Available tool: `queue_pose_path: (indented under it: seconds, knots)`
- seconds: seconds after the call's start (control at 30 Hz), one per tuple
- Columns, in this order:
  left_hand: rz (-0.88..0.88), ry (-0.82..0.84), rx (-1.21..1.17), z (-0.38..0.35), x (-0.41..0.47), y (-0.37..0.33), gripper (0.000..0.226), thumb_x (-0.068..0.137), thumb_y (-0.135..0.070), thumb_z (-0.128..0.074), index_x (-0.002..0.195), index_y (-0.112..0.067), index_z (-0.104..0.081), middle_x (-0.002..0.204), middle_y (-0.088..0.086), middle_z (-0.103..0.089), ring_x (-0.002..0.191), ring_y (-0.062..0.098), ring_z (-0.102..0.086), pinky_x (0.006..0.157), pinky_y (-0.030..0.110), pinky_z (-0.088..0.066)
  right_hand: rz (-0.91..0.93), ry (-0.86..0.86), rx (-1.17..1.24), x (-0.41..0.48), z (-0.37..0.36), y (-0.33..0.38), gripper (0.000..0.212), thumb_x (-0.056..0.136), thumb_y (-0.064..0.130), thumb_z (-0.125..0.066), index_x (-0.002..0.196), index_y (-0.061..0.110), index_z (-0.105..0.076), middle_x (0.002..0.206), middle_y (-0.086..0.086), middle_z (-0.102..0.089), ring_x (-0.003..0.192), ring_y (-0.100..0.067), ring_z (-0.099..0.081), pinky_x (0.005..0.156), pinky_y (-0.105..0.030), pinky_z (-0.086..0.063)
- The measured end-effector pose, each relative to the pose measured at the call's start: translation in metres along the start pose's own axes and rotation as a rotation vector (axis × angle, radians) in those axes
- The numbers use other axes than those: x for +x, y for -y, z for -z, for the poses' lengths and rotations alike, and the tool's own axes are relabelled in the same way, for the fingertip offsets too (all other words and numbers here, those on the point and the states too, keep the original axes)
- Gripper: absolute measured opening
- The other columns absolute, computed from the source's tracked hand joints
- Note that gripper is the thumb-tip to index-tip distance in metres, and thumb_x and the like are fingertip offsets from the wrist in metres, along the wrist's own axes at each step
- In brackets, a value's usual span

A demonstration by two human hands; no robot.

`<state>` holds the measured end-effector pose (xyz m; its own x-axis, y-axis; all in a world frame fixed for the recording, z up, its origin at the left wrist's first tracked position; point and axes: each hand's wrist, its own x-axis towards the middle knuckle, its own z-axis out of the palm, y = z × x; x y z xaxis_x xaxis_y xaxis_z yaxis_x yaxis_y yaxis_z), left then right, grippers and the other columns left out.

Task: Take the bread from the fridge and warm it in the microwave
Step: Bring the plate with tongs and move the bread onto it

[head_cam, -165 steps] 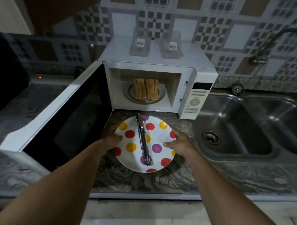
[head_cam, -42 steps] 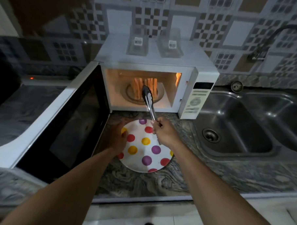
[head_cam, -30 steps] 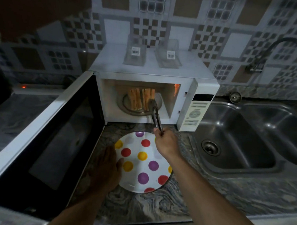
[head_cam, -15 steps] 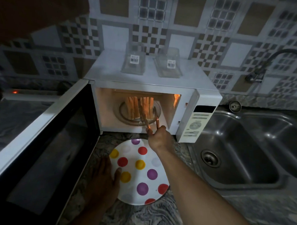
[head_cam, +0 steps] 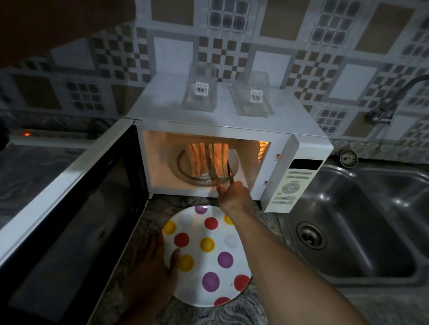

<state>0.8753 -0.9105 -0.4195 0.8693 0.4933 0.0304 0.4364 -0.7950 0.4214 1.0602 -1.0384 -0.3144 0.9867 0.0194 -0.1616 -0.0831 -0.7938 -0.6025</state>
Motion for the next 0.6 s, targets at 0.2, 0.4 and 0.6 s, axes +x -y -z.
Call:
queue_pose_path:
  seconds: [0.2, 0.4, 0.6]
  knots:
    - [0.033, 0.011, -0.012, 0.001, 0.0, 0.0, 0.088, 0.083, -0.069, -0.015, 0.152, -0.016, -0.034, 0.151, 0.008, -0.043, 0.13, 0.032, -0.048, 0.103, 0.043, -0.043, 0.012, -0.034, -0.067, 0.007, 0.004, 0.007, 0.035, 0.099, 0.03, -0.053, 0.122, 0.004, -0.054, 0.122, -0.016, -0.061, 0.114, -0.033, -0.06, 0.09, -0.035, -0.048]
    - [0.032, -0.001, 0.015, -0.004, 0.001, 0.002, 0.083, 0.086, -0.067, -0.024, 0.146, -0.013, -0.045, 0.144, 0.01, -0.052, 0.121, 0.034, -0.056, 0.097, 0.045, -0.048, 0.02, -0.059, -0.061, 0.012, 0.008, 0.007, 0.043, 0.097, 0.041, -0.052, 0.123, 0.006, -0.054, 0.12, -0.015, -0.063, 0.11, -0.034, -0.062, 0.089, -0.039, -0.05]
    - [0.026, -0.001, 0.057, -0.004, 0.003, 0.003, 0.083, 0.088, -0.068, -0.023, 0.141, -0.01, -0.051, 0.136, 0.012, -0.059, 0.116, 0.036, -0.059, 0.096, 0.046, -0.048, 0.052, -0.076, -0.077, 0.018, 0.011, 0.013, 0.046, 0.097, 0.047, -0.05, 0.121, 0.008, -0.057, 0.116, -0.013, -0.066, 0.105, -0.033, -0.064, 0.086, -0.038, -0.051]
